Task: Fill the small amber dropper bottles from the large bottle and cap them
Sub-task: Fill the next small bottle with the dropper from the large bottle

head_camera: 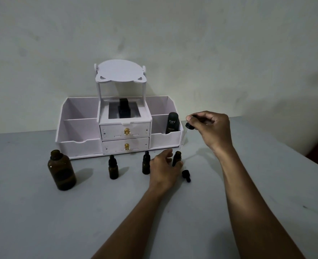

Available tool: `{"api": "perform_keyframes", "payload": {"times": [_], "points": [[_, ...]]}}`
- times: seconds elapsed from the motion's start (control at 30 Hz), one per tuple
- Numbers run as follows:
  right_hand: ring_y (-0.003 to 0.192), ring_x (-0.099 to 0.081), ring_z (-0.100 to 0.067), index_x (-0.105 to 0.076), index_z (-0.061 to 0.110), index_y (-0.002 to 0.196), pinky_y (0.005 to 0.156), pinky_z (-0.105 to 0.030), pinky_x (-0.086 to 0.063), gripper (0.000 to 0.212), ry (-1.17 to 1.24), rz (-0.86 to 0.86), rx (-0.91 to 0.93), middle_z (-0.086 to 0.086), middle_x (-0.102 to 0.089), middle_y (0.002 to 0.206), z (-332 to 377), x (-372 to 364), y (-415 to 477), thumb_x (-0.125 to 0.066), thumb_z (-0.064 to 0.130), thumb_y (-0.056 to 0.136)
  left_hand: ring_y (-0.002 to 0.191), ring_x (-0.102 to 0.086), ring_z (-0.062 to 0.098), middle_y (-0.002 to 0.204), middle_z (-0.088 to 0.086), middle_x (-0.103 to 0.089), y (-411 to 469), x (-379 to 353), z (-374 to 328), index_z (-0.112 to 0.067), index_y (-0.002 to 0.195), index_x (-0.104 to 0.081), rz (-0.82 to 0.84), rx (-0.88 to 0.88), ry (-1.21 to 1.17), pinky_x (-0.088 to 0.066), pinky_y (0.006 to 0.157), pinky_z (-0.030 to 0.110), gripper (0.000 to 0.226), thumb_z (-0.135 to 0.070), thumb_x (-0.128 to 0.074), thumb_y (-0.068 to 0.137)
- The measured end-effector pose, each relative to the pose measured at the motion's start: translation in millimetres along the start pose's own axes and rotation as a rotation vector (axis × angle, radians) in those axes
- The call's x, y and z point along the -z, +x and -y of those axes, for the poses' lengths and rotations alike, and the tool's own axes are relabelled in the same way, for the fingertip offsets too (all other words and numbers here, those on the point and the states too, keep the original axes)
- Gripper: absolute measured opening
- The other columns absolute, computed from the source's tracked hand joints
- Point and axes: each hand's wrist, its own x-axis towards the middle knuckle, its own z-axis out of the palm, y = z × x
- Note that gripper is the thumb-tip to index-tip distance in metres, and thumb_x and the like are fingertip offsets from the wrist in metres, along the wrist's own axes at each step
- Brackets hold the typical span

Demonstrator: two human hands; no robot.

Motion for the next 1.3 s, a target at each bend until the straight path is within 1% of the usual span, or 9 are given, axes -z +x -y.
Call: {"api": "perform_keyframes", "payload": {"times": [0.1, 0.3, 0.57, 0.83, 0.97, 1.07, 1.13, 1.2, 1.3], "points": [[0.068, -0.074, -0.013, -0.079, 0.012, 0.079, 0.075, -0.03, -0.06, 0.004, 0.009, 0.007, -0.002, -0.001, -0.076, 0.071, -1.8, 0.5, -0.4, -0.08, 0.016, 0.08, 0.109, -0.066, 0.013, 0.126, 0.004, -0.07, 2.2, -1.0, 2.3, -0.013, 0.136, -0.061, 0.002, -0.019, 0.015, -0.052, 0.099, 0.025, 0.056, -0.025, -0.078, 0.085], [0.072, -0.075, -0.018, -0.079, 0.01, 0.082, 0.075, -0.029, -0.06, 0.008, 0.002, 0.006, -0.012, -0.003, -0.077, 0.074, -5.8, -0.9, 0.7, -0.081, 0.017, 0.08, 0.099, -0.07, 0.008, 0.109, -0.003, -0.076, -0.4, -0.6, 2.8, -0.017, 0.119, -0.073, -0.002, -0.066, 0.004, -0.055, 0.099, 0.029, 0.035, -0.013, -0.076, 0.084], [0.066, -0.07, -0.01, -0.079, 0.006, 0.079, 0.067, -0.015, -0.052, 0.008, -0.077, 0.011, 0.026, -0.003, -0.076, 0.073, -5.0, -5.0, -0.9, -0.08, 0.014, 0.08, 0.098, -0.069, 0.006, 0.112, -0.001, -0.076, -2.4, 0.3, 1.7, -0.015, 0.122, -0.072, 0.012, -0.073, 0.0, -0.051, 0.095, 0.016, 0.036, -0.009, -0.073, 0.087], [0.072, -0.073, -0.02, -0.078, 0.005, 0.078, 0.071, -0.026, -0.057, 0.011, -0.13, -0.001, 0.042, -0.005, -0.076, 0.073, -3.1, -4.5, -1.6, -0.08, 0.016, 0.081, 0.1, -0.064, 0.002, 0.119, -0.001, -0.073, -1.8, 0.2, 2.1, -0.014, 0.127, -0.068, 0.02, -0.062, 0.017, -0.043, 0.089, 0.006, 0.039, -0.008, -0.072, 0.088], [0.072, -0.074, -0.016, -0.079, 0.008, 0.081, 0.072, -0.025, -0.057, 0.011, -0.125, 0.006, 0.024, -0.002, -0.076, 0.074, -3.4, -4.1, -2.2, -0.081, 0.018, 0.08, 0.102, -0.066, 0.004, 0.119, -0.001, -0.073, -2.0, 0.7, 2.7, -0.015, 0.126, -0.069, 0.018, -0.054, -0.006, -0.049, 0.098, 0.015, 0.039, -0.009, -0.072, 0.088], [0.071, -0.073, -0.012, -0.08, 0.01, 0.082, 0.07, -0.017, -0.053, 0.009, -0.076, 0.021, -0.008, 0.0, -0.077, 0.075, 0.0, -4.5, -4.9, -0.082, 0.018, 0.078, 0.099, -0.064, 0.001, 0.118, -0.003, -0.073, -3.2, -0.5, 2.6, -0.015, 0.127, -0.068, 0.019, -0.05, -0.001, -0.046, 0.092, 0.008, 0.039, -0.009, -0.072, 0.089], [0.071, -0.073, -0.011, -0.08, 0.01, 0.082, 0.07, -0.015, -0.052, 0.009, -0.042, 0.008, -0.012, 0.0, -0.077, 0.075, 2.7, -4.4, -5.2, -0.082, 0.018, 0.078, 0.105, -0.065, 0.004, 0.12, -0.004, -0.071, -5.0, -2.1, 2.3, -0.018, 0.129, -0.067, 0.012, -0.019, -0.027, -0.051, 0.097, 0.017, 0.041, -0.01, -0.071, 0.089], [0.073, -0.073, -0.013, -0.079, 0.011, 0.081, 0.071, -0.017, -0.053, 0.009, -0.025, -0.009, 0.002, 0.0, -0.077, 0.075, 6.7, -3.2, -4.8, -0.081, 0.019, 0.08, 0.116, -0.062, 0.007, 0.13, -0.004, -0.066, -7.8, -1.6, 1.2, -0.02, 0.136, -0.06, 0.027, 0.019, -0.032, -0.049, 0.102, 0.024, 0.049, -0.013, -0.072, 0.089], [0.071, -0.074, -0.01, -0.078, 0.01, 0.083, 0.071, -0.018, -0.055, 0.011, 0.022, -0.045, 0.025, -0.001, -0.076, 0.074, 13.8, -0.9, -4.5, -0.08, 0.02, 0.082, 0.124, -0.054, 0.009, 0.143, -0.002, -0.056, -16.6, 6.8, -1.8, -0.022, 0.145, -0.05, 0.101, 0.037, -0.019, -0.041, 0.101, 0.02, 0.059, -0.015, -0.072, 0.091]]}}
